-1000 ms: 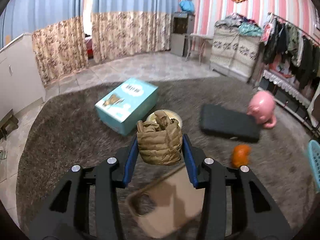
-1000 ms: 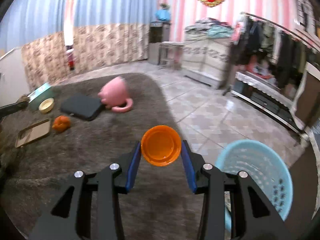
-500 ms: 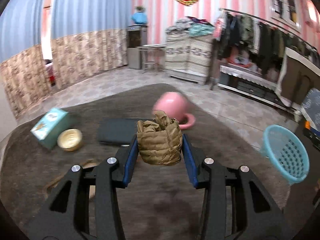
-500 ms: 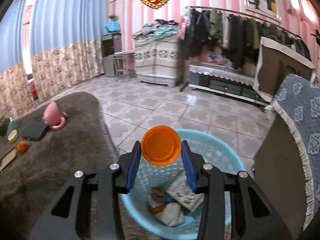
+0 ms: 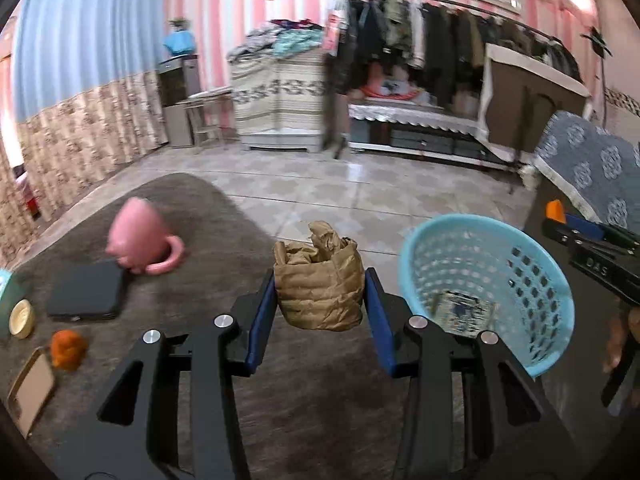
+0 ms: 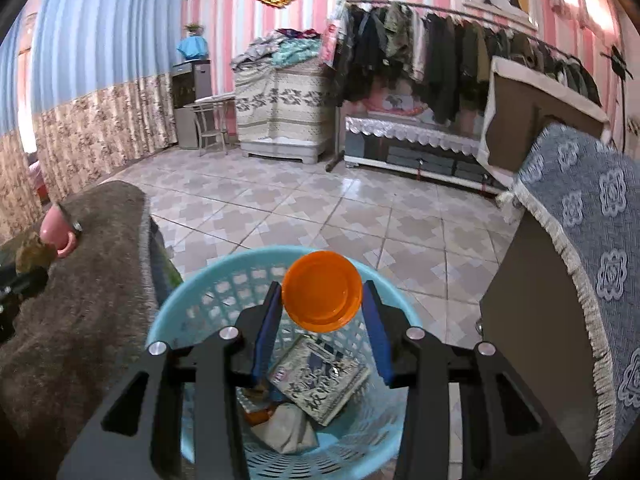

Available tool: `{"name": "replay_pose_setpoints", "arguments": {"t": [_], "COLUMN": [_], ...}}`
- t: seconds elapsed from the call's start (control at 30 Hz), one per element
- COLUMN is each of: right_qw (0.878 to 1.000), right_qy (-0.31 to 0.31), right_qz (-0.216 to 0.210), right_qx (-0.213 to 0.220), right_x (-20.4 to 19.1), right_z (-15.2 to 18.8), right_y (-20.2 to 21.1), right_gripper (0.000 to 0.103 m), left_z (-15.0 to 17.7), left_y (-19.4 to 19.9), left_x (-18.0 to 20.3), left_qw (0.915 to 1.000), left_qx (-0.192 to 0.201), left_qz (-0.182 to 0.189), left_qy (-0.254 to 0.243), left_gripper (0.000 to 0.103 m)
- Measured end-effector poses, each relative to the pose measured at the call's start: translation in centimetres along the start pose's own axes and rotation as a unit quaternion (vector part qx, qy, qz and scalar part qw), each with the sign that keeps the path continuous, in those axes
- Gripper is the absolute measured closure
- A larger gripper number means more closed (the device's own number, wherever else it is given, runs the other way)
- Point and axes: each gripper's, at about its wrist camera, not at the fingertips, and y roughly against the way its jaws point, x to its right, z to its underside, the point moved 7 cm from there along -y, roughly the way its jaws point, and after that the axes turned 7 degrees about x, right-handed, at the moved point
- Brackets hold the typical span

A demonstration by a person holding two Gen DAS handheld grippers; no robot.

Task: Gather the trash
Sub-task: 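Carry the orange cup and brown paper bag over the light-blue basket with both tools, then open the left tool to drop the paper bag while the right tool drops the orange cup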

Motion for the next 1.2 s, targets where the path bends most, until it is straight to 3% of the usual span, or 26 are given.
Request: {"name": "replay_pose_setpoints", "arguments": {"t": [0.3, 0.6, 0.77, 1.07, 1.2], "right_qw": [0.997, 0.996, 0.996, 0.998, 0.999], "right_qy": [-0.074, -0.08, -0.08, -0.055, -0.041], "right_qz": [0.022, 0.027, 0.028, 0.027, 0.02], "right_qx": [-0.008, -0.009, -0.01, -0.021, -0.024], "right_x": [5.3, 5.8, 5.7, 3.4, 1.5], "right_z": [1.6, 2.0, 2.1, 2.1, 2.0], "right_y": [-0.7, -1.0, -1.0, -1.6, -2.0], "right_gripper": [0.062, 0.062, 0.062, 0.062, 0.062], "left_z": [-1.0, 0.0, 0.5, -0.9, -0.6], "left_y": [-2.3, -5.6, -6.6, -4.4, -3.5], "left_x": [6.7, 11.2, 11.0, 6.1, 4.2], "left_qw": [0.9983, 0.9954, 0.9953, 0.9997, 0.9998], "left_qx": [0.001, -0.011, -0.021, 0.012, 0.015], "left_qz": [0.054, 0.078, 0.071, 0.011, -0.009], "left_qy": [-0.023, -0.054, -0.063, -0.018, -0.012], "left_gripper": [0.061, 0.056, 0.046, 0.01, 0.01]}}
